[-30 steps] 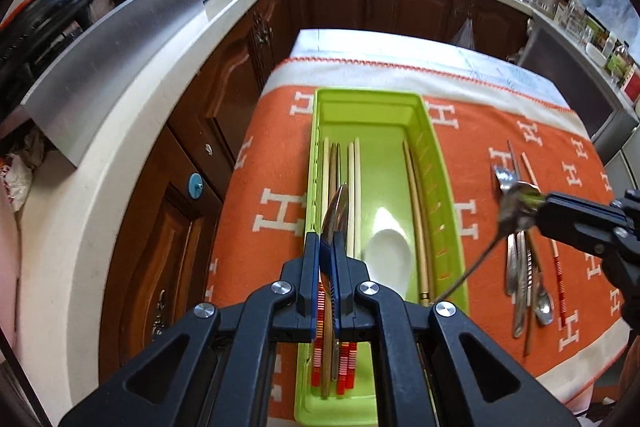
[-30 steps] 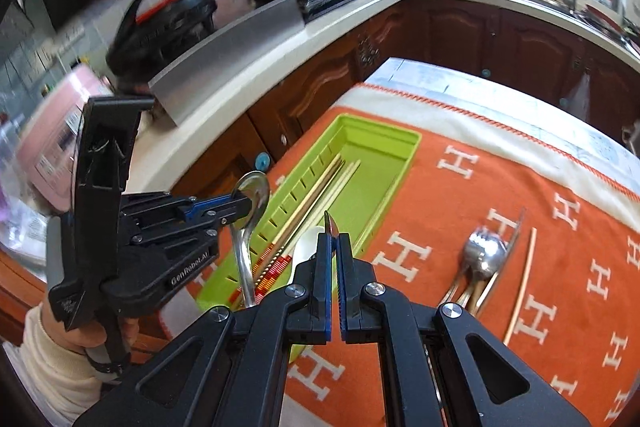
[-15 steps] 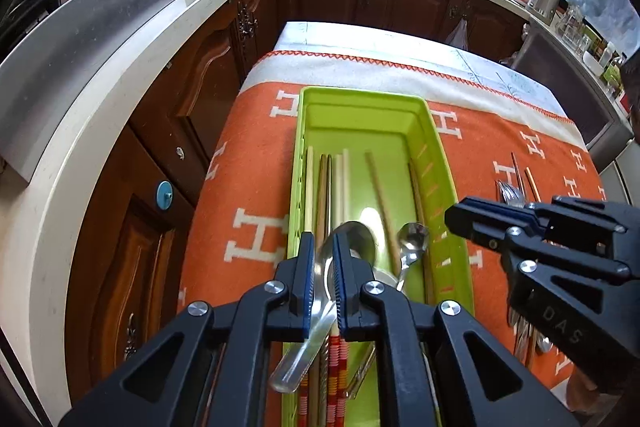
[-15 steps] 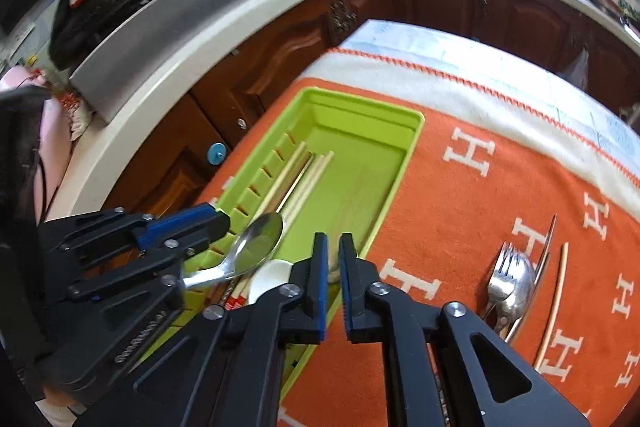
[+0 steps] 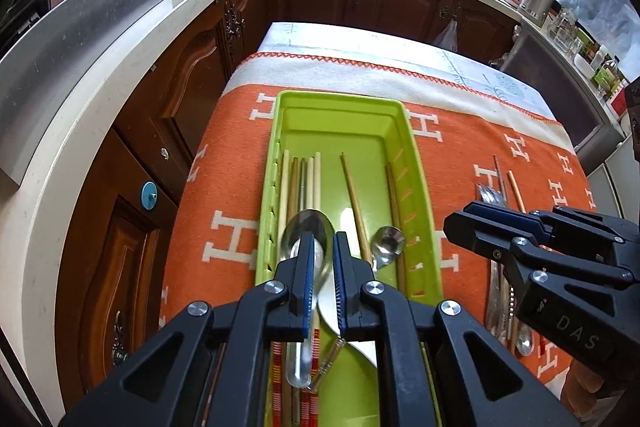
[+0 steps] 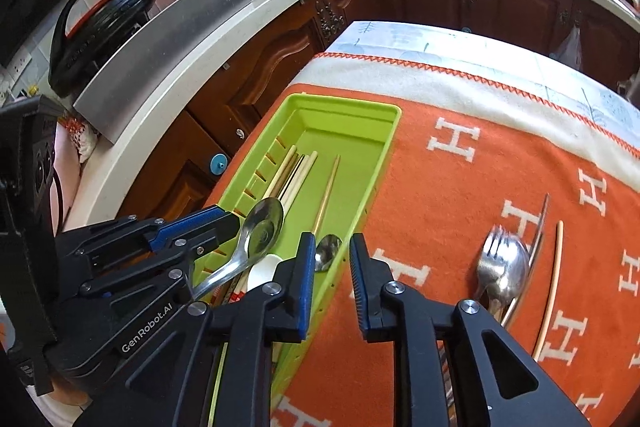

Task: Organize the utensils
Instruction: 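Lower both held utensils into the tray and open both grippers, then move both grippers back to the fork and spoon on the blanket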

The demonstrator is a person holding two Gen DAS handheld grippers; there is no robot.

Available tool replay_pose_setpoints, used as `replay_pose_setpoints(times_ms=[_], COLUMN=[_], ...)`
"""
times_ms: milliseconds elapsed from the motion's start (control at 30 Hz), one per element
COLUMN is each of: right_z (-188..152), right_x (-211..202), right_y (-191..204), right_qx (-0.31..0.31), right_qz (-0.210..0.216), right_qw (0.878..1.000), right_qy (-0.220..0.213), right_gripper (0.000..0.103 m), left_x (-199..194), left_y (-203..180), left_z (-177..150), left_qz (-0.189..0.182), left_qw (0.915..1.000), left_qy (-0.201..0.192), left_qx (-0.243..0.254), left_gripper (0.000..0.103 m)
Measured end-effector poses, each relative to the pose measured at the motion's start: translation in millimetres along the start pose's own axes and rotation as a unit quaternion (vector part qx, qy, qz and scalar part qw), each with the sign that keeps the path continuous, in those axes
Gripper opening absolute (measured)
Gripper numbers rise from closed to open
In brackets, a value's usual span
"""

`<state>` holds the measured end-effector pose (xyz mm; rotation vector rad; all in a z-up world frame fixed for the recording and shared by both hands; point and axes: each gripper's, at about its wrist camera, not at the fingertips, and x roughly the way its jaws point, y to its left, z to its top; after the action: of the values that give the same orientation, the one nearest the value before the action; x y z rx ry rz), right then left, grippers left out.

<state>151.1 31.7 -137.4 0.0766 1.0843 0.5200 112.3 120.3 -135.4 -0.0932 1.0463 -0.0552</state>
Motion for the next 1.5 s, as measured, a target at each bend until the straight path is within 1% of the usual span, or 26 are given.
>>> replay_pose_setpoints(times_ms=[167, 367, 600, 767, 800, 833, 867, 900, 933, 1067, 1200, 1267, 1333, 1500], right_z=[-6, -17, -34, -41, -42, -43, -43, -43, -43, -45, -50, -55, -63, -78], right_x=[-20, -54, -102, -139, -148, -157, -164, -173, -181, -205, -209, -204, -194, -161], right_y=[-8, -25, -51, -77, -83, -89, -94, -100, -106, -130, -152, -160, -168, -178], right_qx=[0.014, 0.036, 0.054, 0.073, 0.078, 0.081, 0.083, 0.085, 0.087, 0.098, 0.109, 0.112, 0.115, 0.128], right_qz=[0.002, -0.001, -0.019, -0.035, -0.039, -0.043, -0.046, -0.051, -0.055, -0.073, -0.076, -0.073, -0.069, -0.052], right_qw=[1.0, 0.999, 0.997, 0.994, 0.994, 0.993, 0.992, 0.991, 0.99, 0.986, 0.985, 0.986, 0.987, 0.988], right_qy=[-0.007, -0.026, -0.05, -0.068, -0.074, -0.08, -0.086, -0.091, -0.096, -0.111, -0.108, -0.1, -0.088, -0.063], right_gripper=[0.019, 0.019, 0.019, 0.019, 0.019, 0.019, 0.019, 0.019, 0.02, 0.022, 0.023, 0.023, 0.023, 0.023], left_x=[-11, -33, -62, -77, -79, -80, -80, -81, -81, -69, -39, -21, -1, 38], left_y=[-8, -26, -52, -72, -78, -82, -86, -93, -97, -118, -135, -140, -146, -158], left_z=[-3, -7, -6, 2, 4, 5, 7, 9, 11, 14, 15, 13, 11, 6], left_qz=[-0.007, -0.016, -0.023, -0.036, -0.04, -0.044, -0.049, -0.055, -0.058, -0.062, -0.063, -0.062, -0.06, -0.05], left_qw=[1.0, 0.9997, 0.9987, 0.9976, 0.9972, 0.9969, 0.9965, 0.9961, 0.9957, 0.9947, 0.9945, 0.9943, 0.9935, 0.9908], left_qy=[-0.001, -0.012, -0.032, -0.041, -0.043, -0.044, -0.044, -0.044, -0.046, -0.036, -0.003, 0.016, 0.039, 0.078], left_qx=[0.004, 0.016, 0.032, 0.043, 0.046, 0.048, 0.051, 0.053, 0.055, 0.073, 0.084, 0.086, 0.089, 0.099], left_gripper=[0.008, 0.008, 0.009, 0.014, 0.02, 0.029, 0.034, 0.047, 0.053, 0.054, 0.054, 0.049, 0.041, 0.033])
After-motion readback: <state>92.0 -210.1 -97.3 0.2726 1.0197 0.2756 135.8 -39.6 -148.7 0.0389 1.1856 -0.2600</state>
